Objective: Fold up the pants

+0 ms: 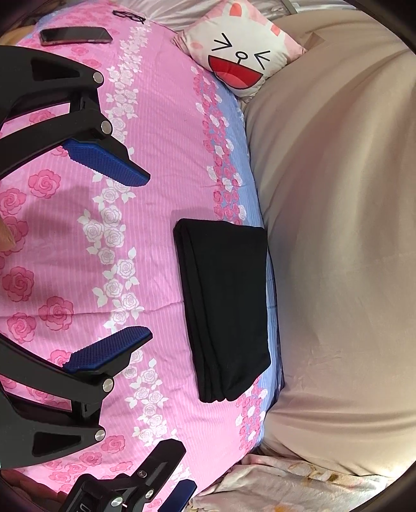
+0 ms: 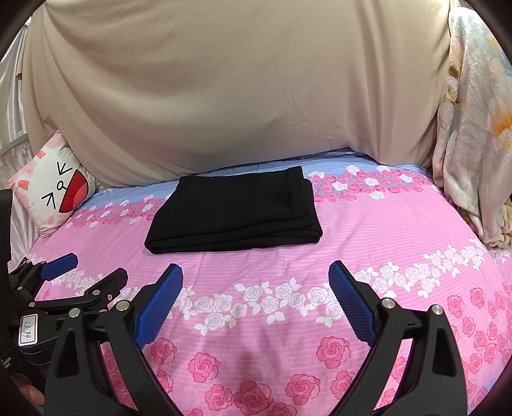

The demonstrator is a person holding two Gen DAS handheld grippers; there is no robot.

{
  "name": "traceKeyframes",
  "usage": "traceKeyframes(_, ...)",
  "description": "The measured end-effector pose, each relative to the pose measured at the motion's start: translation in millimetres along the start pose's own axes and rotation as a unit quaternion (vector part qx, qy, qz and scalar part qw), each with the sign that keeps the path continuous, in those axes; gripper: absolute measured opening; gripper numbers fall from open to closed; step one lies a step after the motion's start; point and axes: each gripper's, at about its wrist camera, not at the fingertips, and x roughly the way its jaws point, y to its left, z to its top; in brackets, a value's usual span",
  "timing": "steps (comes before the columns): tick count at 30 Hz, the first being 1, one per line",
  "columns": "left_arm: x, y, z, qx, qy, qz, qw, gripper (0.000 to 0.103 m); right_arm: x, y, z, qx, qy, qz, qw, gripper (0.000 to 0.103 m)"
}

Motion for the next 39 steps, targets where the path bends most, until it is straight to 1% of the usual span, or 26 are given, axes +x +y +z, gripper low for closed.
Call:
traceKeyframes(9,-3.0,-0.2,0.4,0.000,0.000,0.001,1.0000,0.087,-1.3,2.6,0.4,-0.005,0.003,0.002,1.000,0.090)
traceKeyframes(19,-3.8,-0.6,3.3,0.002,0.000,-0.010,0.9999,0.087,0.0,4.5,0.7,-0.008,0.006,0.000,1.000,0.090)
traceKeyframes(39,5.0,-0.5,1.4,-0.001,0.006,-0.004,1.0000,0.087,5.3,3.0,-2.4,-0.004,0.014,-0.003,1.000,0.090)
